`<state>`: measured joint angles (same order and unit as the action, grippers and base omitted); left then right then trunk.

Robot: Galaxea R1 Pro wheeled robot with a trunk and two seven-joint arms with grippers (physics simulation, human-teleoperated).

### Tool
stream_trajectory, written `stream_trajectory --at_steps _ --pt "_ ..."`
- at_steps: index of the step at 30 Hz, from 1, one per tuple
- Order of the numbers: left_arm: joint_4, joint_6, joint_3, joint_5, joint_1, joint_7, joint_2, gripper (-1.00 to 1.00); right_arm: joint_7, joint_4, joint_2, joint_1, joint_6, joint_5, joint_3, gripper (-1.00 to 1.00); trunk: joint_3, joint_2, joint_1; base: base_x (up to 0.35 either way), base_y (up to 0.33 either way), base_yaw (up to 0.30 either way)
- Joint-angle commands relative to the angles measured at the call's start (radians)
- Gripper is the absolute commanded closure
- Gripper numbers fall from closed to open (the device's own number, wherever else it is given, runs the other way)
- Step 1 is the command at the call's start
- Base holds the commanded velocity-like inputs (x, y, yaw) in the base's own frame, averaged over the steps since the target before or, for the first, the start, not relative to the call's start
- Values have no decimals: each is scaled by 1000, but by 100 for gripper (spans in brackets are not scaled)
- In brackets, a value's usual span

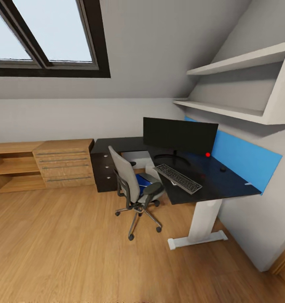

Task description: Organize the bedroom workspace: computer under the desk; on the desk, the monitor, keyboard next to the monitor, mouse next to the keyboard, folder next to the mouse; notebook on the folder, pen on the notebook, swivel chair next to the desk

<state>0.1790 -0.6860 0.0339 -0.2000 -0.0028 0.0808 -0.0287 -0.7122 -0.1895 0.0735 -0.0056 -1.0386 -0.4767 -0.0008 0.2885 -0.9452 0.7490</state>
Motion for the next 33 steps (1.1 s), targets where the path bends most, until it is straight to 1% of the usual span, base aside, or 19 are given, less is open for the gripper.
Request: stream_trajectory --at_steps 1,12,21,26,29,30,31,33 --pt "0 -3 3 2 0 2 0 -100 -10 1 0 -1 0 -10 0 -100 1 -1 0 -33 16 216" --pt "11 0 9 -3 0 9 -1 -100 -10 0 -1 -1 0 -10 -1 -100 1 -1 0 -6 3 266" --pt "36 8 10 -5 0 12 -2 -100 -10 0 -3 -1 1 -8 -2 -100 29 -64 34 0 0 266" --pt "40 15 11 -6 0 13 -2 -100 -9 1 -5 -1 1 -8 -2 -100 45 -99 54 0 0 101" --pt "42 16 11 -6 0 36 -3 -100 -9 1 -5 -1 0 -8 -2 -100 54 -120 65 0 0 39" --pt "46 17 11 -5 0 78 -4 -100 -9 1 -6 -1 0 -8 -1 -100 58 -127 69 0 0 16" --pt "47 18 11 -5 0 92 -5 -100 -9 1 -6 -1 1 -8 -1 -100 61 -134 73 0 0 12" --pt "65 19 10 -3 0 134 -17 -100 -9 1 -8 -1 0 -8 -2 -100 67 -148 80 0 0 7"
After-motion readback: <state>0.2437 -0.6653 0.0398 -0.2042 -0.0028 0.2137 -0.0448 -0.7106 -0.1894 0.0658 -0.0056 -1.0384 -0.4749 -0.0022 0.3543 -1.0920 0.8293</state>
